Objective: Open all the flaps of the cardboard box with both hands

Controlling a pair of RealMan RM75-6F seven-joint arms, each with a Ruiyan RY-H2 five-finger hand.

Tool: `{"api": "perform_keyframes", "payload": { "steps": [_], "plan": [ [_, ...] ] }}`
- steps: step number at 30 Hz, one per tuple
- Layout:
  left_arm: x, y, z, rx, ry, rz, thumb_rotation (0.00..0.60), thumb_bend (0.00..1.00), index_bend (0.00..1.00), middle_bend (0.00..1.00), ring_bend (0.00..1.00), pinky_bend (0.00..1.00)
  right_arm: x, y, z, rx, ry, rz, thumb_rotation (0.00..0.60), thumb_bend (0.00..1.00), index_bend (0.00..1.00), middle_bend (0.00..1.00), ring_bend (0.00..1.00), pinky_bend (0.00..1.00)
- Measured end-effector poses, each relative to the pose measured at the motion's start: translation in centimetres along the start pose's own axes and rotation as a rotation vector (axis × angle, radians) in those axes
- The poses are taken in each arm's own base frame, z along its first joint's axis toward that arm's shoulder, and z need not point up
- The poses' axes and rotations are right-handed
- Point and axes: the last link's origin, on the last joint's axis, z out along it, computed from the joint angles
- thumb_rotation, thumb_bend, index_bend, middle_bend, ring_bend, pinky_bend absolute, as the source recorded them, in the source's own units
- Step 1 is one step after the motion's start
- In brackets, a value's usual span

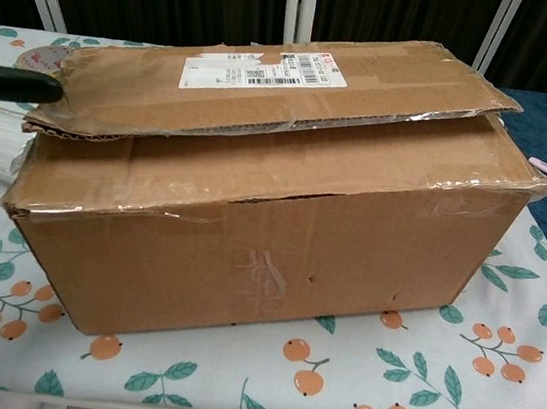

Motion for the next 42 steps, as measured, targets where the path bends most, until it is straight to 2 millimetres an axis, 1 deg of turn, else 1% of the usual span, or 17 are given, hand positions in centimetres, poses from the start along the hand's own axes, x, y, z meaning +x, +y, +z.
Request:
{"api": "perform_keyframes", "payload": {
  "steps": [2,7,15,19,20,23,27,29,33,40,42],
  "plan": [
    [-0.4,0.4,0.5,-0.009,-0.002,0.005,0.302,0.0,0.09,0.12,0.09,0.21,-0.1,0.1,0.0,-0.002,-0.002,0.001,0.6,0.2,0.0,0.0,0.0,0.0],
    [-1.4,1.2,1.5,-0.023,0.001,0.01,0.328,0.0,0.09,0.12,0.09,0.21,-0.2,0.4,0.1,-0.009,-0.006,0.003,0.6,0.2,0.0,0.0,0.0,0.0],
    [-2.6,2.3,2.9,-0.046,0.018,0.001,0.33,0.0,0.09,0.12,0.09,0.2,-0.1,0.5,0.1,-0.011,-0.004,0.006,0.6,0.2,0.0,0.0,0.0,0.0],
    [-2.8,2.6,3.0,-0.046,0.025,0.019,0.337,0.0,0.09,0.12,0.09,0.2,-0.1,0.8,0.1,-0.018,-0.002,0.007,0.6,0.2,0.0,0.0,0.0,0.0],
    [-2.9,2.6,3.0,-0.045,0.029,0.024,0.35,0.0,0.09,0.12,0.09,0.2,-0.1,0.8,0.1,-0.02,-0.002,0.007,0.6,0.2,0.0,0.0,0.0,0.0],
    [-3.0,2.8,3.0,-0.042,0.044,0.043,0.414,0.0,0.09,0.11,0.09,0.2,-0.1,0.9,0.1,-0.02,-0.003,0.008,0.6,0.2,0.0,0.0,0.0,0.0],
    [-3.3,2.9,3.0,-0.034,0.042,0.06,0.47,0.0,0.09,0.11,0.09,0.2,-0.1,0.9,0.1,-0.019,-0.003,0.011,0.6,0.2,0.0,0.0,0.0,0.0],
    [-3.5,3.0,3.0,-0.033,0.038,0.063,0.484,0.0,0.08,0.11,0.09,0.2,-0.1,1.0,0.0,-0.02,-0.001,0.011,0.6,0.2,0.0,0.0,0.0,0.0],
    [-3.2,3.0,3.0,-0.032,0.056,0.061,0.486,0.02,0.08,0.11,0.09,0.2,0.1,1.1,0.0,-0.022,0.004,0.012,0.6,0.2,0.0,0.0,0.0,0.0],
    [-2.0,3.0,3.3,-0.023,0.145,0.06,0.485,0.12,0.08,0.11,0.09,0.2,0.2,1.0,0.1,-0.019,0.011,0.015,0.6,0.2,0.0,0.0,0.0,0.0],
    [-1.4,2.8,3.5,-0.017,0.184,0.064,0.528,0.14,0.08,0.11,0.09,0.2,0.3,1.0,0.1,-0.017,0.012,0.015,0.6,0.2,0.0,0.0,0.0,0.0]
  ]
}}
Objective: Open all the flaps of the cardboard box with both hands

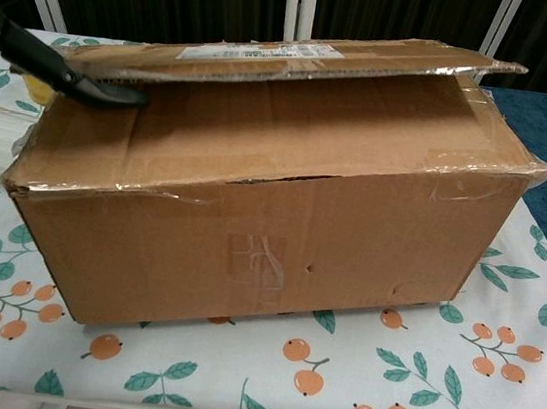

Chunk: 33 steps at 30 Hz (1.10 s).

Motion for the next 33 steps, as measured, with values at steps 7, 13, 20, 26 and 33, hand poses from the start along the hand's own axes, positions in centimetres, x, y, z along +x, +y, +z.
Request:
{"api": "perform_keyframes", "payload": {
  "steps": [7,13,20,26,33],
  "plan": [
    [2.2,-1.4,2.5,0.015,0.092,0.039,0.6,0.18,0.08,0.11,0.09,0.2,0.2,-0.3,0.0,0.007,0.008,-0.002,0.6,0.2,0.0,0.0,0.0,0.0],
    [4.4,-3.2,5.3,0.056,0.167,0.089,0.6,0.19,0.08,0.11,0.09,0.2,0.4,-0.2,0.0,0.002,0.015,-0.005,0.6,0.2,0.0,0.0,0.0,0.0],
    [4.9,-5.4,8.1,0.132,0.184,0.128,0.6,0.19,0.08,0.11,0.09,0.2,0.4,-0.5,0.2,0.008,0.014,-0.004,0.6,0.2,0.0,0.0,0.0,0.0],
    [3.8,-8.1,10.4,0.232,0.135,0.159,0.6,0.19,0.07,0.1,0.09,0.2,0.5,-0.3,0.1,0.004,0.022,-0.001,0.6,0.2,0.0,0.0,0.0,0.0],
    [4.4,-9.4,10.1,0.279,0.127,0.138,0.492,0.03,0.08,0.12,0.09,0.21,1.0,-0.5,0.2,0.031,0.045,0.018,0.6,0.21,0.0,0.0,0.0,0.0]
  ]
}}
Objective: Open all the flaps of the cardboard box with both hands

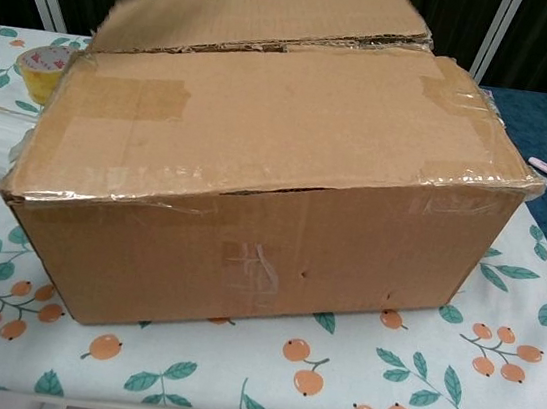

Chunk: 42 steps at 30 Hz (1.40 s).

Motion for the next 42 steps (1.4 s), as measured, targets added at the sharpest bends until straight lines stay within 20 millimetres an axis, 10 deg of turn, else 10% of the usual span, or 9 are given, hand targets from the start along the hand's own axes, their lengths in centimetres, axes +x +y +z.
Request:
{"api": "perform_keyframes", "payload": {
  "steps": [7,14,24,36,42],
  "plan": [
    [1.4,-4.5,-3.7,0.023,-0.1,-0.113,0.427,0.0,0.11,0.12,0.09,0.21,2.2,-2.1,0.7,0.143,0.078,-0.02,0.6,0.16,0.0,0.0,0.0,0.0],
    [2.7,-10.5,-13.0,0.109,-0.264,-0.07,0.456,0.0,0.1,0.12,0.09,0.21,5.3,-7.2,3.4,0.335,0.108,-0.048,0.6,0.18,0.0,0.0,0.0,0.0],
    [3.5,-13.3,-21.8,0.252,-0.308,-0.027,0.575,0.11,0.1,0.12,0.09,0.21,6.0,-17.3,9.6,0.607,-0.022,-0.081,0.6,0.7,0.09,0.15,0.0,0.0],
    [3.5,-13.8,-23.7,0.276,-0.292,-0.048,0.58,0.19,0.1,0.12,0.09,0.2,2.8,-27.9,15.4,0.649,-0.315,-0.115,0.6,0.92,0.13,0.17,0.0,0.0],
    [3.6,-14.5,-23.8,0.282,-0.296,-0.056,0.49,0.18,0.1,0.12,0.09,0.21,1.4,-32.8,16.3,0.684,-0.397,-0.13,0.6,1.0,0.15,0.18,0.0,0.0]
  ]
}}
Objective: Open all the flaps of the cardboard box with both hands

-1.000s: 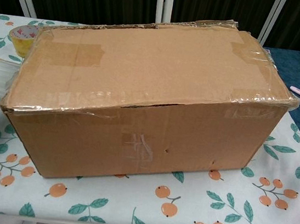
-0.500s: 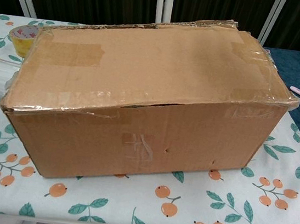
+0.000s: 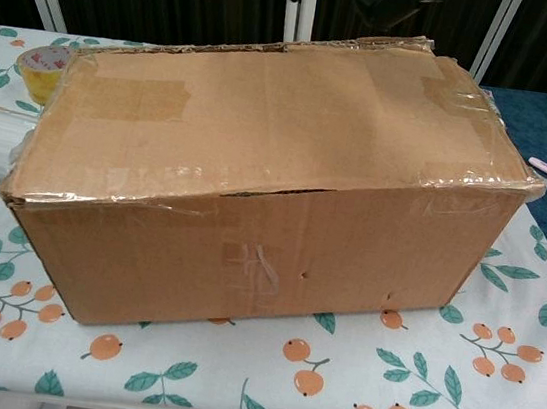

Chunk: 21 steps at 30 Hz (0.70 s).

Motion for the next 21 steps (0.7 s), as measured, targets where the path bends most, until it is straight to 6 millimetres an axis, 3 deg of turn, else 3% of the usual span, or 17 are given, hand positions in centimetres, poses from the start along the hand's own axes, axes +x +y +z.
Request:
{"api": "perform_keyframes", "payload": {
  "steps": [10,21],
  "plan": [
    [0.1,-0.5,0.3,-0.012,0.004,-0.016,0.456,0.16,0.1,0.12,0.09,0.21,-1.4,-2.0,2.5,-0.023,-0.086,0.0,0.6,1.0,0.15,0.19,0.0,0.0],
    [0.0,-0.9,0.2,-0.007,0.004,-0.023,0.449,0.16,0.1,0.12,0.09,0.21,-1.5,-2.4,2.1,-0.03,-0.091,0.011,0.6,1.0,0.19,0.24,0.0,0.0]
  ]
}}
